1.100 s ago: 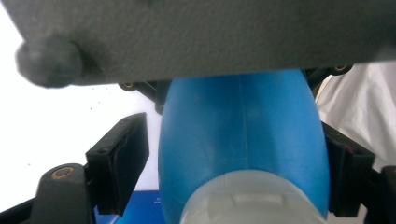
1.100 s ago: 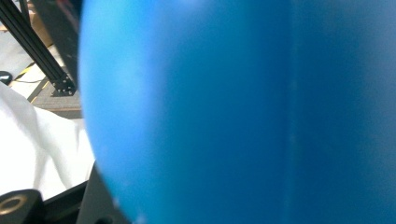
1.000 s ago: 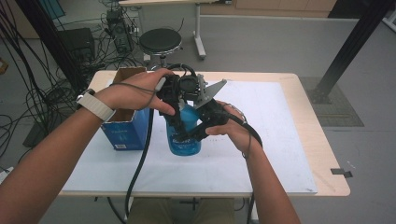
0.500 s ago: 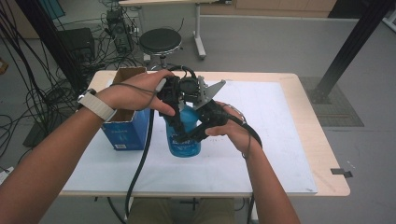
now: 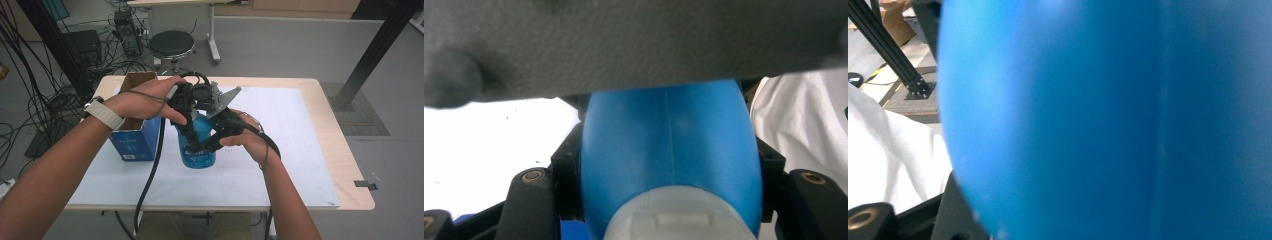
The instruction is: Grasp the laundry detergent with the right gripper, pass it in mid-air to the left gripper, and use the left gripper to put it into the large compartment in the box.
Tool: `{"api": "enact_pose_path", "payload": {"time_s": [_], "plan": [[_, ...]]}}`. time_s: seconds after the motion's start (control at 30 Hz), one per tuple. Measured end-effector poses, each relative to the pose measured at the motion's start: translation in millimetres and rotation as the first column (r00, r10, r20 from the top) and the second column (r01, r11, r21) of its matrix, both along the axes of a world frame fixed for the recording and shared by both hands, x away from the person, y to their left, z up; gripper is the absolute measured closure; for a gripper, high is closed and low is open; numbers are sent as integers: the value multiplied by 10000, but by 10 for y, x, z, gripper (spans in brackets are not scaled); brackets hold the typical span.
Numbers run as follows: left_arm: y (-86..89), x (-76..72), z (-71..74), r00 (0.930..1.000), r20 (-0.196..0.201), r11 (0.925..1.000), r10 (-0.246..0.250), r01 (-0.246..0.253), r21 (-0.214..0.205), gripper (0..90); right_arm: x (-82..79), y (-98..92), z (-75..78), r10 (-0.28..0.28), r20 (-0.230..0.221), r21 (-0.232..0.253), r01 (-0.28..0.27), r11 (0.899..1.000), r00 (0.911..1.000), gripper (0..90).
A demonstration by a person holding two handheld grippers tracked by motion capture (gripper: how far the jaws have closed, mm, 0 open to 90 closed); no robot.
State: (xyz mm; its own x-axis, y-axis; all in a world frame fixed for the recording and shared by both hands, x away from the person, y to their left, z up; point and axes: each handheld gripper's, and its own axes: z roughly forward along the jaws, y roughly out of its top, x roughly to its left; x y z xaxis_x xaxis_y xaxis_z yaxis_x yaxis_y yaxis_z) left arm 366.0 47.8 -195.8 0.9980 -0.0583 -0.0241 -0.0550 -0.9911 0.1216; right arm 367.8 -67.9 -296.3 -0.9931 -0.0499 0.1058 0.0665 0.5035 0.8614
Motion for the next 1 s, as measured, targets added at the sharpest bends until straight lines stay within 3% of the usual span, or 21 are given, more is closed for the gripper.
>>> {"api": "enact_pose_path", "payload": {"time_s": [1.0], "plan": [[22,-9,14,10000,12,9998,81,-81,-153,377,-14,-9,17,-3,82,21,3,10000,10000,430]]}}
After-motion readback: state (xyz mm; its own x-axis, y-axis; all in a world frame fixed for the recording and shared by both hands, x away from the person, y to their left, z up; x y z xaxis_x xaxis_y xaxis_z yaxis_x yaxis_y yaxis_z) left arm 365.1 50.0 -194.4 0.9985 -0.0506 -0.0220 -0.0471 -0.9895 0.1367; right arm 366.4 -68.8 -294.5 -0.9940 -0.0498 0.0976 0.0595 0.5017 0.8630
